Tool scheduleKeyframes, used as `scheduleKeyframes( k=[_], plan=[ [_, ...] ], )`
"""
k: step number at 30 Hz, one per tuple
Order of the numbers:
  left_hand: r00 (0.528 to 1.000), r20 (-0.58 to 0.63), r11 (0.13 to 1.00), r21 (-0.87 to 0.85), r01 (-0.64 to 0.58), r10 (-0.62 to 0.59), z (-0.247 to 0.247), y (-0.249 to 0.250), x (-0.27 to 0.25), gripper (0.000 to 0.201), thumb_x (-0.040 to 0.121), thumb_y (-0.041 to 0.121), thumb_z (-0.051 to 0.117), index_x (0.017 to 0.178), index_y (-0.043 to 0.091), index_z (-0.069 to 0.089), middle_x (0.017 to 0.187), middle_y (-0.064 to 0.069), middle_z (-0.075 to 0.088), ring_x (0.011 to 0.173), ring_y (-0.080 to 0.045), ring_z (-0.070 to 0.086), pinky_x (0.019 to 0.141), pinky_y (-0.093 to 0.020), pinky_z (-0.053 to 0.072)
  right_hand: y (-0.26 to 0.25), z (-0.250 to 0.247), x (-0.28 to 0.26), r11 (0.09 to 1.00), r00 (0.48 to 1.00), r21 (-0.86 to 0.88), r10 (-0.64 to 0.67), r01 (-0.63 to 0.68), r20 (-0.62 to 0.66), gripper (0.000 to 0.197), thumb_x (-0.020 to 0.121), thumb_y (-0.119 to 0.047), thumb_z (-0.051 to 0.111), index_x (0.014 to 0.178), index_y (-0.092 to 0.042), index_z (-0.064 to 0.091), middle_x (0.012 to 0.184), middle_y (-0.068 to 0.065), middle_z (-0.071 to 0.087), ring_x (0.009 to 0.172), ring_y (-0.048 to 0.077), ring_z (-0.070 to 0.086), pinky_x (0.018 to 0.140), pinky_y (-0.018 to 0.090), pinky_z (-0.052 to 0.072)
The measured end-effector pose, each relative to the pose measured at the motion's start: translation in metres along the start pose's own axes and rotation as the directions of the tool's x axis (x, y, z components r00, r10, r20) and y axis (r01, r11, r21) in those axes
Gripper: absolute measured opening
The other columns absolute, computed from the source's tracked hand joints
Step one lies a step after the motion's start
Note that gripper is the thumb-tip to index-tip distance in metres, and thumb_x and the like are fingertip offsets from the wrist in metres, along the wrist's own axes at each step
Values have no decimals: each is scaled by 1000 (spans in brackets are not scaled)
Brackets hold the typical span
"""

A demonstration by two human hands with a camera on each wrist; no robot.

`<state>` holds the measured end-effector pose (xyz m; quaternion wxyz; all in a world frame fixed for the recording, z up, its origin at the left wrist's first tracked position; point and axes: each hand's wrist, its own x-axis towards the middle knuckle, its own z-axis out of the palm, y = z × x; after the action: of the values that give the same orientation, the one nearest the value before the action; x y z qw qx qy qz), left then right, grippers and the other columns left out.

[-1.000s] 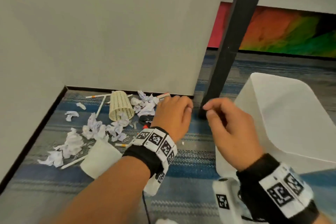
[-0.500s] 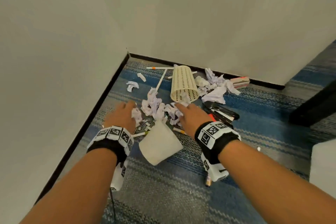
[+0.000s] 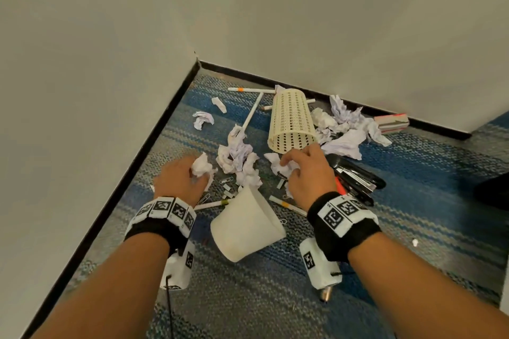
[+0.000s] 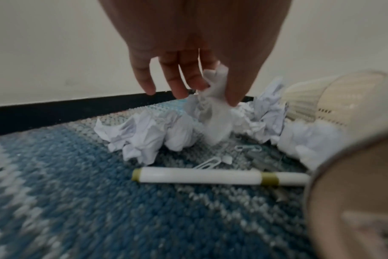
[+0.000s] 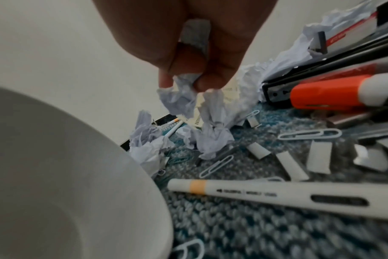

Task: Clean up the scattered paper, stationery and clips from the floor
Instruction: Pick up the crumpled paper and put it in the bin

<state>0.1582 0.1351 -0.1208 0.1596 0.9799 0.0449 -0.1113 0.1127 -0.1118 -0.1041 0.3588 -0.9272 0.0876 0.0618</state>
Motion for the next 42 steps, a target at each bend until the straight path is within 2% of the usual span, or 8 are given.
scheduleKeyframes(
  k=[5, 11, 15, 18, 23, 32, 35, 42],
  plan=[
    [975, -194, 970, -195, -148, 110, -11, 7, -10, 29, 64, 30, 57, 78, 4, 55, 94, -4, 44, 88, -23, 45, 80, -30, 35, -3, 5, 14, 997, 998, -65, -49, 53, 50, 40, 81, -2, 47, 109, -23, 67, 116, 6, 53, 107, 30, 49, 95, 36, 41],
    [995, -13, 968, -233, 98, -104, -24, -11, -14, 37, 80, 14, 57, 113, 17, 40, 79, -10, 55, 75, -32, 57, 63, -35, 44, -36, 22, 25, 816, 920, -467, -188, 341, 343, 39, 90, -32, 45, 129, -38, 43, 116, 4, 55, 113, 31, 47, 93, 46, 35],
    [968, 150, 980, 14, 199, -199, -9, -35, -6, 78, 76, 47, 58, 139, 44, 12, 122, -12, 55, 108, -36, 57, 87, -48, 49, -41, 20, 42, 597, 746, -559, -104, 576, 658, 50, 95, -25, 46, 141, -40, 32, 125, 9, 49, 117, 32, 46, 85, 41, 44],
    [918, 246, 951, 84, 299, -311, 3, -48, 2, 90, 59, 62, 66, 138, 41, 27, 140, -11, 45, 120, -35, 51, 96, -50, 45, -31, 22, 39, 637, 809, -568, -155, 520, 567, 27, 94, -30, 48, 119, -32, 58, 118, 7, 55, 113, 30, 46, 81, 39, 46],
    [949, 242, 972, 169, 163, -201, 18, -48, 4, 68, 57, 83, 45, 104, 36, 59, 121, -7, 57, 111, -27, 52, 97, -39, 43, -11, 13, 25, 819, 903, -455, -165, 350, 398, 23, 92, -24, 45, 110, -19, 57, 113, 8, 52, 112, 29, 43, 82, 36, 42],
    [995, 82, 995, 85, 45, -52, -9, -5, -11, 58, 62, 61, 42, 104, 25, 60, 113, -3, 54, 109, -24, 49, 89, -36, 45, 15, -4, -10, 976, 978, -73, -205, 207, 33, 35, 72, 6, 55, 96, -18, 64, 94, 7, 47, 95, 31, 50, 83, 41, 48],
    [999, -13, 999, -32, 33, -33, -32, 17, -24, 33, 71, 48, 49, 86, 19, 55, 99, -10, 63, 94, -33, 59, 72, -32, 41, 13, -16, -29, 982, 981, 44, -181, 184, -77, 36, 74, 8, 53, 93, -19, 68, 93, 2, 42, 93, 20, 46, 85, 27, 41],
    [977, -78, 953, -217, -212, 199, -64, 93, -65, 7, 82, 24, 54, 78, 26, 49, 83, -3, 58, 81, -30, 56, 73, -34, 43, 1, -66, -61, 996, 975, -18, -92, 90, -203, 31, 85, -9, 51, 108, -22, 69, 139, 6, 41, 129, 26, 34, 108, 32, 28]
  ],
)
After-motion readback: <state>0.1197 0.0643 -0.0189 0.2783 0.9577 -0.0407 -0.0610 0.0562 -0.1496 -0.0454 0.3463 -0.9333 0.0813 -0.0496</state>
